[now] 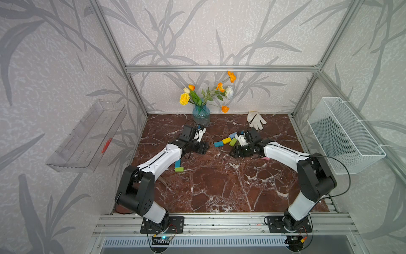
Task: Assemble the letter c with building blocks
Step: Assemble the building block at the center of the board, then pick up the building block from the center of the board.
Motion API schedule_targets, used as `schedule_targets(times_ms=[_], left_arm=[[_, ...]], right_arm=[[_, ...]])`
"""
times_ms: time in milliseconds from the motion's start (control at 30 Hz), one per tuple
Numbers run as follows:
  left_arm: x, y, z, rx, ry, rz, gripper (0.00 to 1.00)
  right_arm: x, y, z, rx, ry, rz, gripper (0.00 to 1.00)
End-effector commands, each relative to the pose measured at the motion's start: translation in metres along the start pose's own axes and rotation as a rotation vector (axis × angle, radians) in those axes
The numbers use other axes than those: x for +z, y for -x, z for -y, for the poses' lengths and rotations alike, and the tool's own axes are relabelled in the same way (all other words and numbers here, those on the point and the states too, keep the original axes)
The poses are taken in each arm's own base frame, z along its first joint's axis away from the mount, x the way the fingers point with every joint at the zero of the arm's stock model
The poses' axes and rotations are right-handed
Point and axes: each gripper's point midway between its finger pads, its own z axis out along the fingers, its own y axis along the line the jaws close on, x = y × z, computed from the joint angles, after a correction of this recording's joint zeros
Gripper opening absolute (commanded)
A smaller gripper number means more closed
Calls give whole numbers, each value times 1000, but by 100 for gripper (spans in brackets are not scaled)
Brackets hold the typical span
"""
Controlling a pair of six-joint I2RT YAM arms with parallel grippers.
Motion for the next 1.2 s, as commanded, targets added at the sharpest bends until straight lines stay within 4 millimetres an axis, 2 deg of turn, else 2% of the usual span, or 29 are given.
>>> schedule_targets(times_ms=[0,200,367,667,900,1167], left_arm=[[18,18,7,117,-24,9,70],[60,35,22,202,-81,-11,65],[98,51,42,262,-143,15,62],[154,62,54,294,-173,6,56],[175,62,55,311,-167,1,51],[180,51,56,385,-152,-77,48]], right_arm=[[-21,1,10,118,32,28,70],[-36,-5,39,230,41,26,70],[-45,-6,60,359,75,19,70],[-57,-7,71,413,126,16,70],[-63,-10,76,438,163,21,70],[-65,-10,77,449,189,24,70]])
